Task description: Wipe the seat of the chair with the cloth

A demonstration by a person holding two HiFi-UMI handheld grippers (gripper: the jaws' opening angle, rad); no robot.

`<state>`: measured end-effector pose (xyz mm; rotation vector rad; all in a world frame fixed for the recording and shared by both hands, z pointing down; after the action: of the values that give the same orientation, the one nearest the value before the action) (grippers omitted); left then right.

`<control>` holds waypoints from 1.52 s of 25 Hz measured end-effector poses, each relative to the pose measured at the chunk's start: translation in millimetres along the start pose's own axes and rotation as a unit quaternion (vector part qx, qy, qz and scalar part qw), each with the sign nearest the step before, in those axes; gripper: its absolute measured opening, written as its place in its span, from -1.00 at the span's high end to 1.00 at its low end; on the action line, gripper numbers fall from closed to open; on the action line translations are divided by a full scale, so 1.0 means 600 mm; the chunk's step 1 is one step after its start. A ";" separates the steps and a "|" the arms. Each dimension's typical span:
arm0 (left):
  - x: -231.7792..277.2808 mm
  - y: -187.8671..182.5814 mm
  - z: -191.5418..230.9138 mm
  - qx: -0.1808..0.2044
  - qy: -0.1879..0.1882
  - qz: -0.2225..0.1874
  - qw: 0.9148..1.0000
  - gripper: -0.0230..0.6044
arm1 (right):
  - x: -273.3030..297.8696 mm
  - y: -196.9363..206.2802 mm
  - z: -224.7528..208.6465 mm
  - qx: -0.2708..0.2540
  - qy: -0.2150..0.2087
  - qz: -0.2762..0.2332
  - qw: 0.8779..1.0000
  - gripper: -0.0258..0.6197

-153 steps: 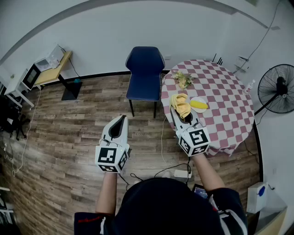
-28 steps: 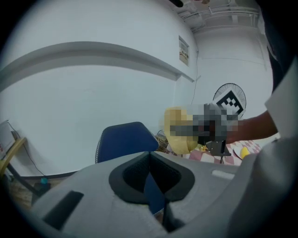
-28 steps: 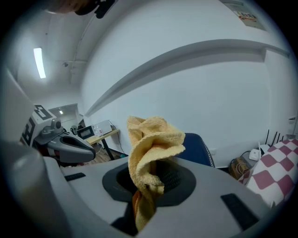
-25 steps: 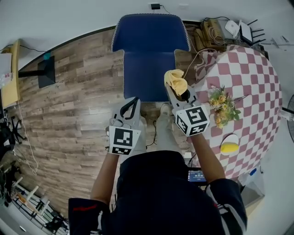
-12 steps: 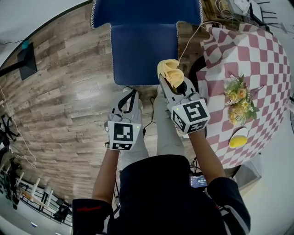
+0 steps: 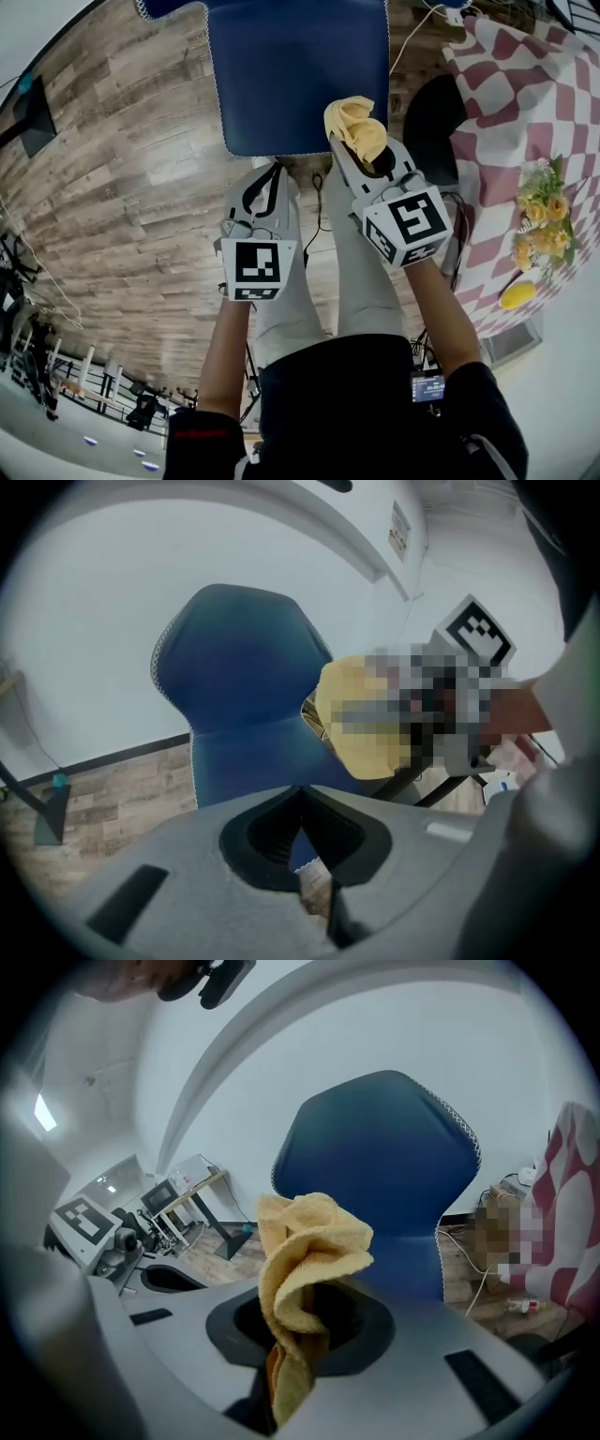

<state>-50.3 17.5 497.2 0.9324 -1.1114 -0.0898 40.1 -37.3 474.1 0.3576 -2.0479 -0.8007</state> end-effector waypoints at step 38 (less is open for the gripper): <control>0.250 0.158 0.122 0.019 0.001 0.070 0.997 0.20 | 0.121 0.161 -0.116 0.084 0.048 0.044 0.994 0.77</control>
<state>-71.3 -40.2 678.7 0.8849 -1.1759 0.0473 60.8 -30.7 612.0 0.3895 -2.0303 -0.5496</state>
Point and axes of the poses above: the fingertips, and each gripper's own axes: x forward along the fingers, z to its left, y out of its underside, the point moved 1 cm from there along -x, backward along the fingers, and after that the axes turned 6 degrees about x, right-handed, at the moved point
